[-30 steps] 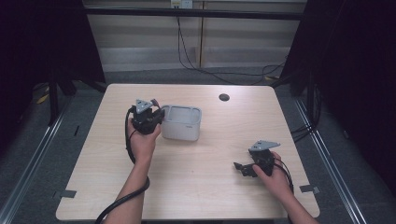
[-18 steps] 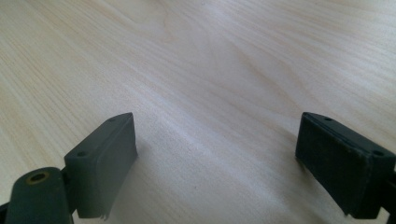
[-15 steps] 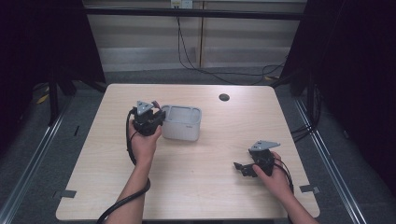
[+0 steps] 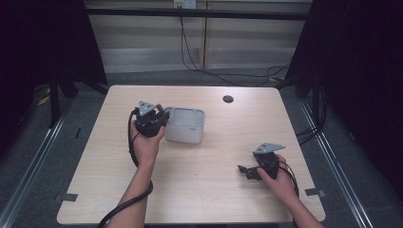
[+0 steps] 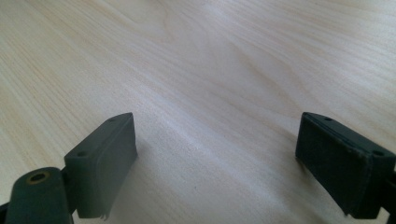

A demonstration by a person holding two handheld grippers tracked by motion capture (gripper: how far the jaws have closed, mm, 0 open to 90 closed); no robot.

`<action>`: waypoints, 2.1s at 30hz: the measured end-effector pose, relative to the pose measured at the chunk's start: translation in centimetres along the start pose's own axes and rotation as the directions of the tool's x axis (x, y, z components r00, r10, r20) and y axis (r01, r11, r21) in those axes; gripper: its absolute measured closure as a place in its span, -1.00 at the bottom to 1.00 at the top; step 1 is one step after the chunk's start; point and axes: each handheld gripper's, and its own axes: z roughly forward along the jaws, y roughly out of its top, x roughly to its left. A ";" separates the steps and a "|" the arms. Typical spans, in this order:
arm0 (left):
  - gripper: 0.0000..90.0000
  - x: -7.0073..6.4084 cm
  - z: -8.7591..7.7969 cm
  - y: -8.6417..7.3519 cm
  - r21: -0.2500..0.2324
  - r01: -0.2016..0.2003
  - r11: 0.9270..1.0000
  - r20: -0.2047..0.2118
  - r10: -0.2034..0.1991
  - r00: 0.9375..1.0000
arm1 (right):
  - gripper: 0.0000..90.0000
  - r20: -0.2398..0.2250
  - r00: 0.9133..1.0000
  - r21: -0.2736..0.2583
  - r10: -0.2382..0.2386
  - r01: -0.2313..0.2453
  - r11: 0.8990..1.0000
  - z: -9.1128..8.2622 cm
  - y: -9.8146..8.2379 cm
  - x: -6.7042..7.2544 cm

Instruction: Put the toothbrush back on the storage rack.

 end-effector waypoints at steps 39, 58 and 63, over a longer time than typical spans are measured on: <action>-0.28 1.1 -1.2 -0.6 0.011 -0.005 1.000 0.007 0.005 1.000 | -0.74 0.000 1.000 0.000 0.000 0.000 1.000 0.0 0.0 0.0; -0.32 1.5 -2.8 -1.6 0.035 -0.017 0.999 0.041 0.016 0.999 | -0.74 0.000 1.000 0.000 -0.001 0.001 1.000 0.0 0.0 0.0; -0.32 1.5 -3.0 -2.0 0.042 -0.021 0.999 0.044 0.019 0.999 | -0.74 0.000 1.000 0.000 0.001 -0.001 1.000 0.0 0.0 0.0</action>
